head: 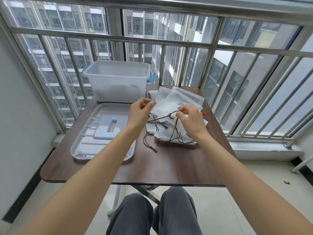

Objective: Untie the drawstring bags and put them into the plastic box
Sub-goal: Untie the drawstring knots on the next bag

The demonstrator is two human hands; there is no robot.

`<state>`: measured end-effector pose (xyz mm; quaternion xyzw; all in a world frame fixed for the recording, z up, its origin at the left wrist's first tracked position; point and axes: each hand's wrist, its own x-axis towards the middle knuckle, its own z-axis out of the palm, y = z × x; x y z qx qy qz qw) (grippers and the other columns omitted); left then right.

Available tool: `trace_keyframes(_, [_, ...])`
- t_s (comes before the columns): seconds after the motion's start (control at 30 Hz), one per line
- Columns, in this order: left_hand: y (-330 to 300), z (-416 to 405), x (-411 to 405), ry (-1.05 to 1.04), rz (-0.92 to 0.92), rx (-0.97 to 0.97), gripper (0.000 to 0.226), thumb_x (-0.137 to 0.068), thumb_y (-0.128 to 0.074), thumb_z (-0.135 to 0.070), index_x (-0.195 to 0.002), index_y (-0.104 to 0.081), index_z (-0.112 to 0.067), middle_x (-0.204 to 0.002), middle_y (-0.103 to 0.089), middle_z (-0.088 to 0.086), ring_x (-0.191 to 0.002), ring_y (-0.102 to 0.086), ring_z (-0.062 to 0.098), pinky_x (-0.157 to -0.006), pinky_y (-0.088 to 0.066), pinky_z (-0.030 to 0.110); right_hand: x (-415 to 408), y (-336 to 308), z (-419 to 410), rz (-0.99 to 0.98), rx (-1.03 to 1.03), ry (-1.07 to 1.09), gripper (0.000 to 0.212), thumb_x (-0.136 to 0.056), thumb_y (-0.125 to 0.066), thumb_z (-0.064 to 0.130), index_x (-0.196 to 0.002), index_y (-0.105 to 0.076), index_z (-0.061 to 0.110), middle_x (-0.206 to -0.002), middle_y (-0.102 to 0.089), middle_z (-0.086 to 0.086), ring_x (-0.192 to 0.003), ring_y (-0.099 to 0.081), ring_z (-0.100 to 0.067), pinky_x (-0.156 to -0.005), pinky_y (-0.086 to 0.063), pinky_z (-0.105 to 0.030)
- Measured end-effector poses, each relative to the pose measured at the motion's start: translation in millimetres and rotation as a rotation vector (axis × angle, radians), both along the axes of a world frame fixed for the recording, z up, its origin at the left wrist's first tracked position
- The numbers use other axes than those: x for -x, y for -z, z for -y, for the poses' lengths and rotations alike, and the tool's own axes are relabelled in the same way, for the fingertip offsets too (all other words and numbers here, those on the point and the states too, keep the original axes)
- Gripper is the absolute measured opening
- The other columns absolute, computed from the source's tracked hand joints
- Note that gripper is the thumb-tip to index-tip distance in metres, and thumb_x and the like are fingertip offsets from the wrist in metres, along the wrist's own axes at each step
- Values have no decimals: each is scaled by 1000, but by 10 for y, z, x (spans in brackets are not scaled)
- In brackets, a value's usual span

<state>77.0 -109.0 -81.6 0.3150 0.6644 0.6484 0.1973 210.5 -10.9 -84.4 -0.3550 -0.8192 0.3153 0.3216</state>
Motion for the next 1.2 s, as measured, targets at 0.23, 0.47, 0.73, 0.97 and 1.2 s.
trace_keyframes(0.23, [84,20,15,169,-731,284,22,-76,-75,-28,-81,-71,-8,-65,-42,-11,-59,-42,2,-57,-32,4,-35,-116,-39,-6,59,30,16,-91,-50,12,-92,-62,1,-93,-66,-11,-87,-61,-22,-60,-36,-14])
trace_keyframes(0.47, [96,17,28,15,-880,296,20,-89,-61,-15,-78,-62,2,-75,-53,6,-72,-43,17,-65,-25,18,-132,-43,-104,154,-163,59,16,-91,-47,7,-78,-56,4,-80,-64,-12,-75,-60,-28,-72,-48,-32])
trace_keyframes(0.73, [87,44,146,-43,-871,362,16,-86,-60,-7,-75,-63,3,-80,-61,13,-73,-48,19,-67,-30,19,-199,21,-102,277,-270,14,12,-90,-45,1,-82,-54,3,-81,-55,-10,-80,-50,-29,-72,-41,-38])
trace_keyframes(0.97, [6,210,225,183,-702,377,16,-86,-65,-25,-83,-66,-9,-88,-51,2,-81,-50,15,-65,-33,14,-272,-268,-72,-162,440,-177,20,-88,-53,8,-71,-61,14,-82,-65,-2,-85,-59,-14,-84,-46,-32])
trace_keyframes(1.2, [13,149,159,160,-766,484,14,-85,-65,-32,-75,-58,-25,-116,-53,3,-117,-43,20,-98,-39,41,-141,-348,50,-649,985,-319,13,-91,-47,5,-81,-56,8,-93,-67,-9,-88,-65,-18,-73,-52,-24])
